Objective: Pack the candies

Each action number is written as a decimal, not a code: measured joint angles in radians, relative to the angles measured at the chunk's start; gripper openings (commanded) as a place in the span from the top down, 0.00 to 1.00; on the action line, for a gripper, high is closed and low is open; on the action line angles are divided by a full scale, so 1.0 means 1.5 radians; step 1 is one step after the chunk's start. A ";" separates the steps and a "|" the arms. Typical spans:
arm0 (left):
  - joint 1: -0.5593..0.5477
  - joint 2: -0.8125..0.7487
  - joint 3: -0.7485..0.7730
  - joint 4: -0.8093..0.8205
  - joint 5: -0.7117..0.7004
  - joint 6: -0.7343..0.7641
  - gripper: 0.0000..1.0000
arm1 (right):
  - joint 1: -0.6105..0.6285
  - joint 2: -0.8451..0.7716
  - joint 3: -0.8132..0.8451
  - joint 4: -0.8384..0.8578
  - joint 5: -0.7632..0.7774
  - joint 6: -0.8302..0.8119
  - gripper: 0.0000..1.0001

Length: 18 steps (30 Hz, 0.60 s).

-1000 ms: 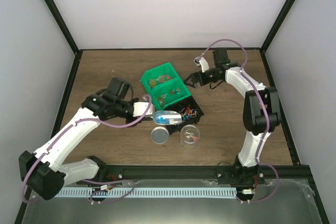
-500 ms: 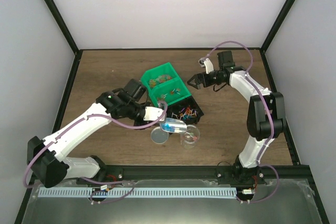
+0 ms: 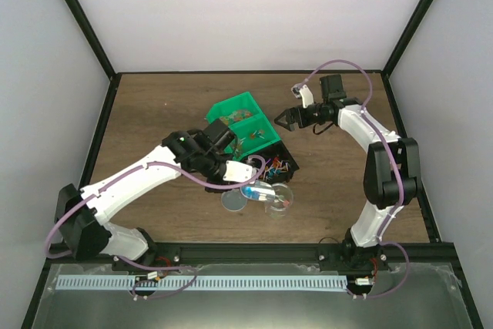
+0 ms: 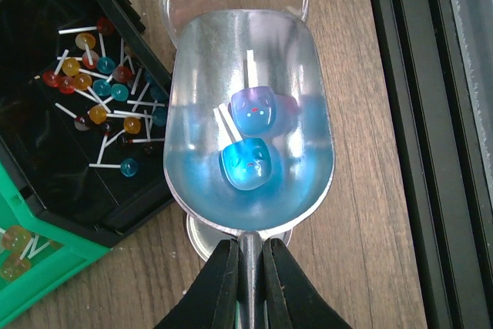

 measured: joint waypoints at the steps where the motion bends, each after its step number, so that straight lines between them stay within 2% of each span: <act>1: -0.006 0.004 0.004 -0.004 -0.008 -0.004 0.96 | 0.000 -0.001 -0.001 0.001 -0.001 0.000 0.00; 18: -0.063 0.068 0.086 -0.062 -0.093 -0.035 0.96 | 0.000 -0.001 -0.002 0.001 -0.023 0.000 0.00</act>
